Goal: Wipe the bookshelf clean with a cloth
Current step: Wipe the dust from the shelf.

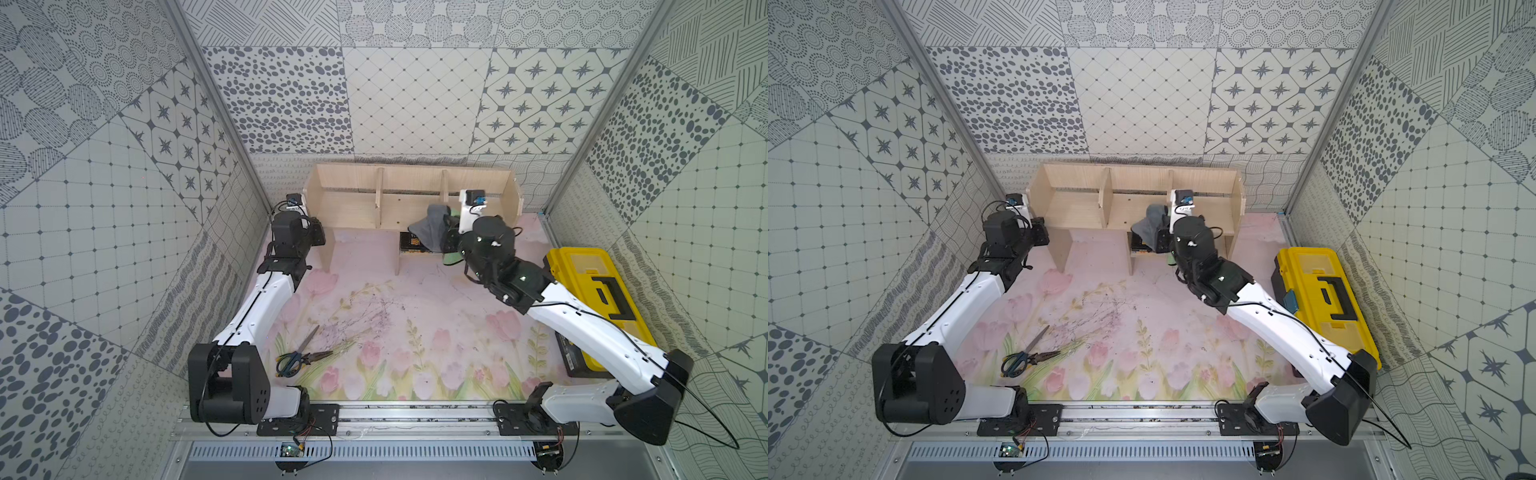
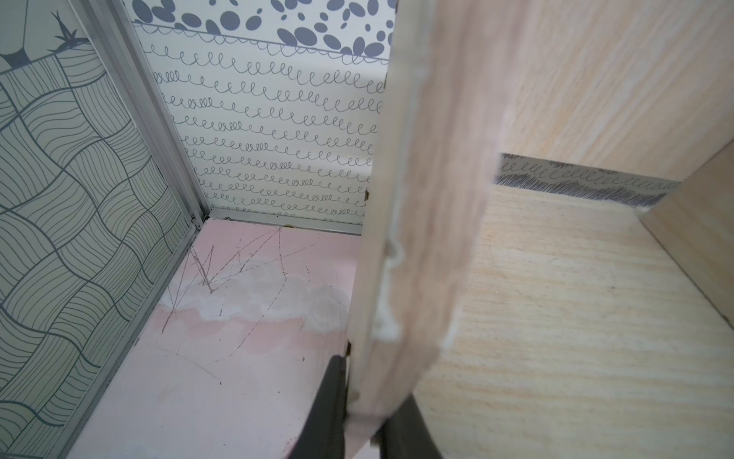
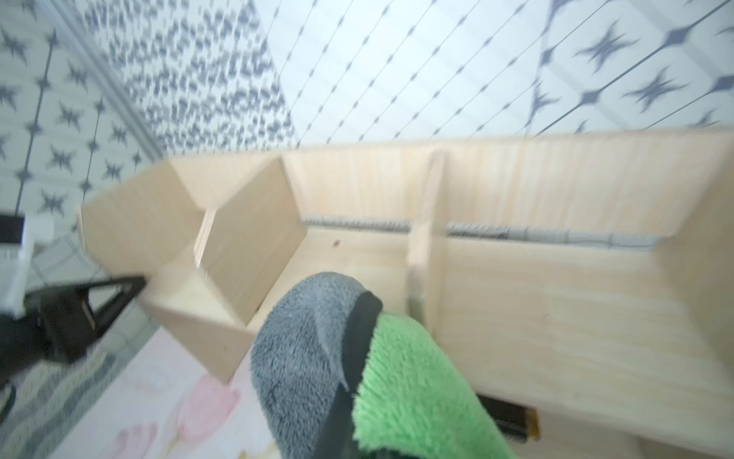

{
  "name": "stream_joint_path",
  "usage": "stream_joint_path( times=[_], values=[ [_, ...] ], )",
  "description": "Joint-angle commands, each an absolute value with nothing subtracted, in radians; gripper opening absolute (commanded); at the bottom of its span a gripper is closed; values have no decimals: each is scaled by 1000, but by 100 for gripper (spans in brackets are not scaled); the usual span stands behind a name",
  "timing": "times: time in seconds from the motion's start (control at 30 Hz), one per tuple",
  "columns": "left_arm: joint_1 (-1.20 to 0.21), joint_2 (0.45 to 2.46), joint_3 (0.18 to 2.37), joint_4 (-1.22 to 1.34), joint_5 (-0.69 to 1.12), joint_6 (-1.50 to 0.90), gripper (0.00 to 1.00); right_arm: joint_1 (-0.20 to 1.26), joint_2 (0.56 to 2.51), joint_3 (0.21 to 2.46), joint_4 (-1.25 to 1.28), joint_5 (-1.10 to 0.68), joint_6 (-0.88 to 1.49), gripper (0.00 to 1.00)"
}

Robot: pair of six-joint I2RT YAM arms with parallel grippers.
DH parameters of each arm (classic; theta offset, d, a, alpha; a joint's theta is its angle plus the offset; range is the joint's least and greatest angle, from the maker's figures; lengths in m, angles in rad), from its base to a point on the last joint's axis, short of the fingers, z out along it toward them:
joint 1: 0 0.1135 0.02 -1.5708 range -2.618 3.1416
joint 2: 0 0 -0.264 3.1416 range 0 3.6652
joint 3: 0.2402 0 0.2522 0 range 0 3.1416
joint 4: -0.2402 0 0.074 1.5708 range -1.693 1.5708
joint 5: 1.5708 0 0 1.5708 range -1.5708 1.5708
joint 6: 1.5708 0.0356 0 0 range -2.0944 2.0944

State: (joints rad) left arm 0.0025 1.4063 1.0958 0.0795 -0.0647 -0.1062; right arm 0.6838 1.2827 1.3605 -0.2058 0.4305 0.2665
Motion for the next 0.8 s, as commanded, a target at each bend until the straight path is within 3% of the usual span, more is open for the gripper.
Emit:
stream_joint_path(
  times=[0.0,0.2,0.33,0.5,0.57,0.77],
  values=[
    [9,1419,1099,-29,105,-331,0,565,1283,1445,-278,368,291,0],
    [8,1418,1095,-26,102,-330,0,337,1517,1703,-418,135,420,0],
    [8,1415,1094,-25,96,-327,0,325,1644,1770,-499,75,410,0],
    [9,1414,1091,-21,105,-335,0,353,1657,1747,-592,86,394,0],
    [7,1416,1091,-18,107,-337,0,374,1665,1758,-650,98,376,10],
    [8,1410,1089,-18,103,-337,0,501,1676,1829,-852,347,291,63]
  ],
)
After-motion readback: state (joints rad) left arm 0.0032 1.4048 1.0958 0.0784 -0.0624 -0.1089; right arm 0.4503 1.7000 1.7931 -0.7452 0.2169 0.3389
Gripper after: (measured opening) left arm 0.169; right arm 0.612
